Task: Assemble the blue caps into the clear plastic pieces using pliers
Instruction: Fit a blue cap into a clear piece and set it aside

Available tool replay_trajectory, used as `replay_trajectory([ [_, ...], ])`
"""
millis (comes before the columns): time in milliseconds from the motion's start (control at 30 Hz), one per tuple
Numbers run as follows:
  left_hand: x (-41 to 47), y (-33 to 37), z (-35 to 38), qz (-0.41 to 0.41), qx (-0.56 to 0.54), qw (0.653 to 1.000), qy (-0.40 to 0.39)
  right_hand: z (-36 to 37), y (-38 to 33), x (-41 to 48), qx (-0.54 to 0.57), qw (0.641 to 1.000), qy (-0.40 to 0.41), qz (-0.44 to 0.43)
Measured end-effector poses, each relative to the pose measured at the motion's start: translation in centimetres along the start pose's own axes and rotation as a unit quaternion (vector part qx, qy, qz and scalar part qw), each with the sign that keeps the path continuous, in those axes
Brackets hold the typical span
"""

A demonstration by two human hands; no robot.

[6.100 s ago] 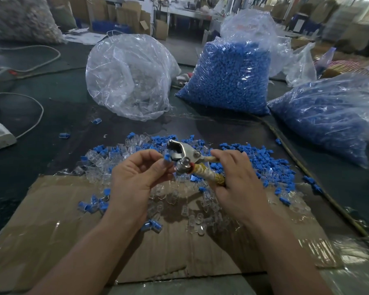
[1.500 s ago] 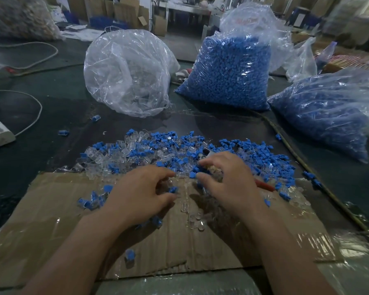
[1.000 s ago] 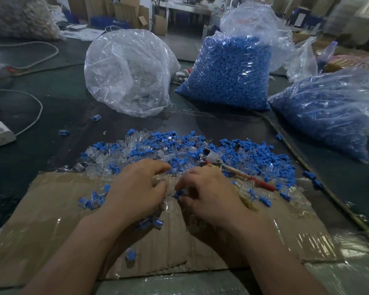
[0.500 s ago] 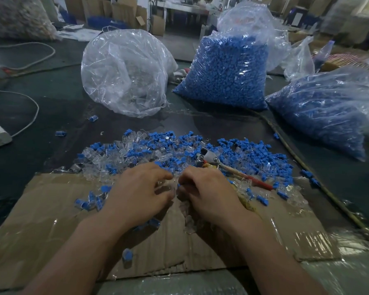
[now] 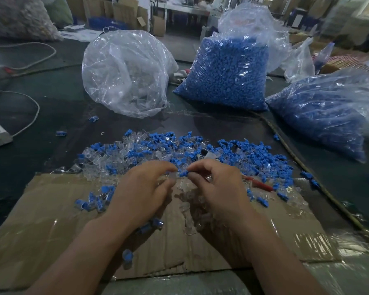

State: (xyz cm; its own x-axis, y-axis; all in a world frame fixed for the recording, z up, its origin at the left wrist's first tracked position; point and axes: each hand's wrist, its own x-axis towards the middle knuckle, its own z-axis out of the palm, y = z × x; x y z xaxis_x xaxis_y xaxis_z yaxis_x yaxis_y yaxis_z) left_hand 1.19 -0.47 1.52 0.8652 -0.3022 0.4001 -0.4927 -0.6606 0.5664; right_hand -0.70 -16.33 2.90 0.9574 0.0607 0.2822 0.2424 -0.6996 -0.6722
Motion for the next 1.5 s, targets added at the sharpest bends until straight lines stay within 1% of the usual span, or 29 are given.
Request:
replay_trajectory([
  [100, 0.1, 0.5, -0.4, -0.008, -0.046, 0.999, 0.022, -0.2, -0.2, -0.3, 0.054, 0.998, 0.029, 0.011],
  [200, 0.0, 0.6, -0.6, -0.012, -0.067, 0.997, 0.027, -0.1, -0.5, -0.5, 0.078, 0.996, 0.041, -0.006],
  [267, -0.1, 0.7, -0.6, 0.001, -0.069, 0.997, 0.030, 0.1, -0.7, -0.6, 0.085, 0.995, 0.040, -0.016],
  [400, -0.2, 0.8, -0.7, 0.045, -0.045, 0.998, 0.022, 0.8, -0.8, -0.7, 0.043, 0.998, 0.026, -0.035],
  [567, -0.5, 1.0, -0.9, 0.076, -0.022, 0.997, 0.002, 0.9, -1.1, -0.7, 0.010, 0.999, 0.017, -0.032],
  [633, -0.5, 1.0, -0.8, 0.080, -0.017, 0.997, 0.001, 0.8, -1.1, -0.8, 0.012, 0.998, 0.040, -0.041],
  [700, -0.5, 0.9, -0.9, 0.062, -0.025, 0.998, 0.012, 0.8, -1.2, -0.8, 0.016, 0.997, 0.057, -0.047],
  [800, -0.4, 0.8, -0.9, 0.051, -0.026, 0.998, 0.024, 0.9, -1.3, -0.9, 0.019, 0.998, 0.040, -0.050],
  [967, -0.5, 0.8, -0.7, 0.094, -0.003, 0.995, 0.022, 1.1, -1.5, -0.9, 0.025, 0.999, 0.027, -0.017],
  [1100, -0.5, 0.8, -0.6, 0.127, -0.012, 0.992, 0.017, 1.1, -1.1, -0.9, 0.024, 0.999, 0.017, -0.018],
  [1200, -0.4, 0.7, -0.7, 0.116, -0.043, 0.992, 0.020, 1.1, -1.1, -0.8, 0.049, 0.999, 0.010, -0.010],
  [1333, -0.4, 0.7, -0.8, 0.132, -0.050, 0.990, 0.030, 1.0, -1.2, -0.8, 0.100, 0.995, -0.019, 0.003],
  [1500, -0.6, 0.8, -0.8, 0.105, -0.088, 0.989, 0.059, 0.6, -1.3, -0.8, 0.183, 0.982, -0.040, 0.032],
])
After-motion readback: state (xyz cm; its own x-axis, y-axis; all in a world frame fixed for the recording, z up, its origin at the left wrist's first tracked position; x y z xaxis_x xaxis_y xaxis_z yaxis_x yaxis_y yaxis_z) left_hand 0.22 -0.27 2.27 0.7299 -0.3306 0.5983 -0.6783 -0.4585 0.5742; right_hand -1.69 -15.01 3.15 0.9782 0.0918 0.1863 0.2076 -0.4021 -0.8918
